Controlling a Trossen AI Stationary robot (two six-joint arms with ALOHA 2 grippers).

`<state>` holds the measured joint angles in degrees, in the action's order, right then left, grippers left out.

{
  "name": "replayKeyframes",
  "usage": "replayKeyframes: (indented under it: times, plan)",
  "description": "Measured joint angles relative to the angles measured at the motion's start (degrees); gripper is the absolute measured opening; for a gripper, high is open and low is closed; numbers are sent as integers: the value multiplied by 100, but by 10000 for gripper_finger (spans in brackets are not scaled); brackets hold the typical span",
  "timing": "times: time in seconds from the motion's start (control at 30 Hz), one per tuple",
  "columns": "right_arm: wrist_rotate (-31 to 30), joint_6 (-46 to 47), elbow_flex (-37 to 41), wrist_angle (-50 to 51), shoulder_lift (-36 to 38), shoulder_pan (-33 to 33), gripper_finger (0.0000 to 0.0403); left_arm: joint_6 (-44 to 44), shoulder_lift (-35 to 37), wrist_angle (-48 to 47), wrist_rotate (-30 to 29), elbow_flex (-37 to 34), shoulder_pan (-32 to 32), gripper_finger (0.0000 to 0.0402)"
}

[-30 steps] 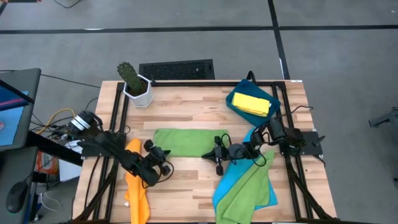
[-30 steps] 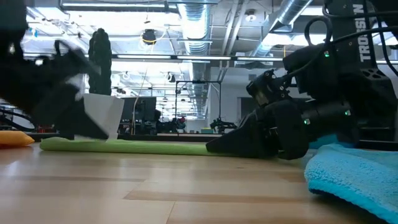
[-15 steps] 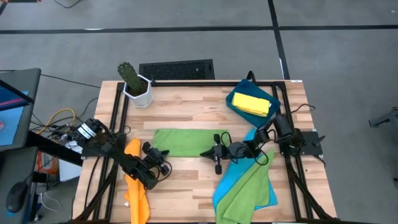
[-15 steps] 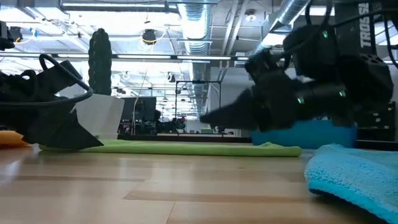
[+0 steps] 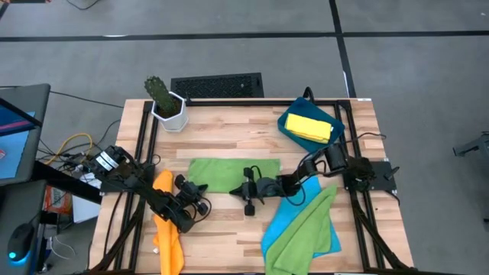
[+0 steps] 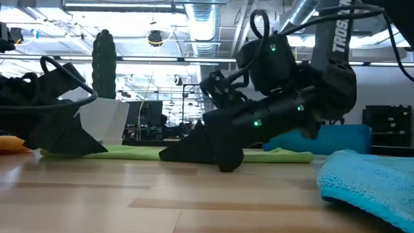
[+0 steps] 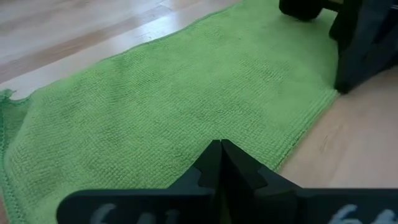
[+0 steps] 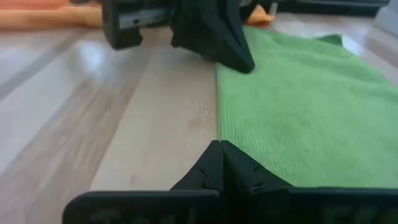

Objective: Fold microfiber towels
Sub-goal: Fold the left green microfiber cloth

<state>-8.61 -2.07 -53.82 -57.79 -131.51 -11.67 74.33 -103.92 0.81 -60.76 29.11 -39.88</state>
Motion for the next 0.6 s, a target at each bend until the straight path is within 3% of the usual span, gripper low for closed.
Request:
replayKeyframes:
  times: [0.17,0.4,0.5,0.6]
  plan:
    - [-14,162,57,-69,-73,18,13,-562,161,-15,-30,201,0,0]
    - [-22,169,152,-146,4,3,21,-1945,1144,-247,-329,410,123,0]
    - [53,98,191,-43,222,-78,16,-1989,1420,68,-861,414,281,0]
    - [103,-107,337,-115,667,-222,9,-2124,1298,674,-950,415,480,0]
